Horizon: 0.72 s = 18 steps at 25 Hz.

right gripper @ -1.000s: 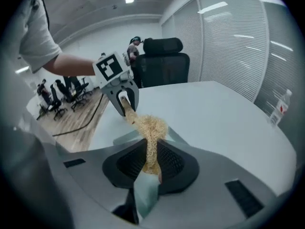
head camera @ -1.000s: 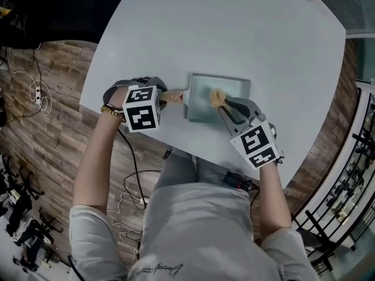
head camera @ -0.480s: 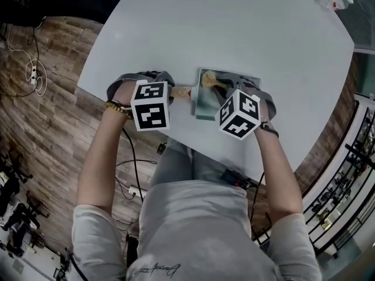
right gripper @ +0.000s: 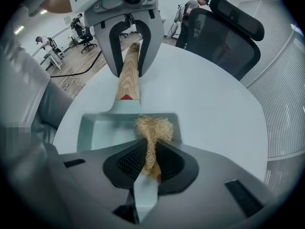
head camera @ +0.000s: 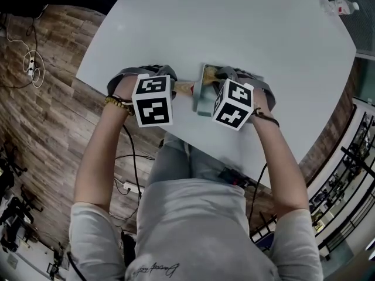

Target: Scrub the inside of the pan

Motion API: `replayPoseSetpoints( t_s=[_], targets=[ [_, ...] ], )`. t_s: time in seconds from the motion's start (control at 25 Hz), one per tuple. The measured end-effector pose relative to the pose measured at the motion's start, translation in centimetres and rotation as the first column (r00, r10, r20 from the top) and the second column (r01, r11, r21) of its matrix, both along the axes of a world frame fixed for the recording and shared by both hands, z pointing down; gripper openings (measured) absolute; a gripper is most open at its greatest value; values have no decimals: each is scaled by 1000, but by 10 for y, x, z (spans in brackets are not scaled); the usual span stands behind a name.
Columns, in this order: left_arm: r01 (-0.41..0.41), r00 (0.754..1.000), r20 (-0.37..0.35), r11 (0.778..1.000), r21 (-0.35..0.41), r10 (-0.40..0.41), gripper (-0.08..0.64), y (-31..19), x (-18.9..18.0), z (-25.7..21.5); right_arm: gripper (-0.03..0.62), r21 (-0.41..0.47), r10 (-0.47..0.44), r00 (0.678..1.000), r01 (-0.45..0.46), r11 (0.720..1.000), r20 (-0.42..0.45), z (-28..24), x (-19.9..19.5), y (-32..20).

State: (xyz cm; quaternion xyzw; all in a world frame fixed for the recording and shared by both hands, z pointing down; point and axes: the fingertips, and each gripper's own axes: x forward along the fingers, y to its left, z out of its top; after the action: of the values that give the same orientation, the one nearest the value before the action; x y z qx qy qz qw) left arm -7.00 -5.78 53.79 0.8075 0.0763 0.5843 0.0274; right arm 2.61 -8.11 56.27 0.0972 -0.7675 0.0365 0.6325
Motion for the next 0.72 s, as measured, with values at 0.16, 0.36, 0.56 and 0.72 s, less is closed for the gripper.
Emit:
replayPoseSetpoints(
  t_s=[0.16,0.36,0.56,0.72],
  targets=[
    [22,1000,5,1000,0,-22,150,-1,0,0,72,-64,-4,1000,4,998,-5,0,0,17],
    [26,1000,10,1000,5,-26,150,-1,-1,1,71,-206,-37,999,36,978,-1,-1,-5,61],
    [18,1000,15,1000,2,-18,150,-1,-3,2,71,-316,-84,996,81,945,4,-1,-9,91],
    [-12,1000,19,1000,-2,12,150,1,-2,3,72,-331,-69,997,70,941,16,-1,-6,90]
  ],
)
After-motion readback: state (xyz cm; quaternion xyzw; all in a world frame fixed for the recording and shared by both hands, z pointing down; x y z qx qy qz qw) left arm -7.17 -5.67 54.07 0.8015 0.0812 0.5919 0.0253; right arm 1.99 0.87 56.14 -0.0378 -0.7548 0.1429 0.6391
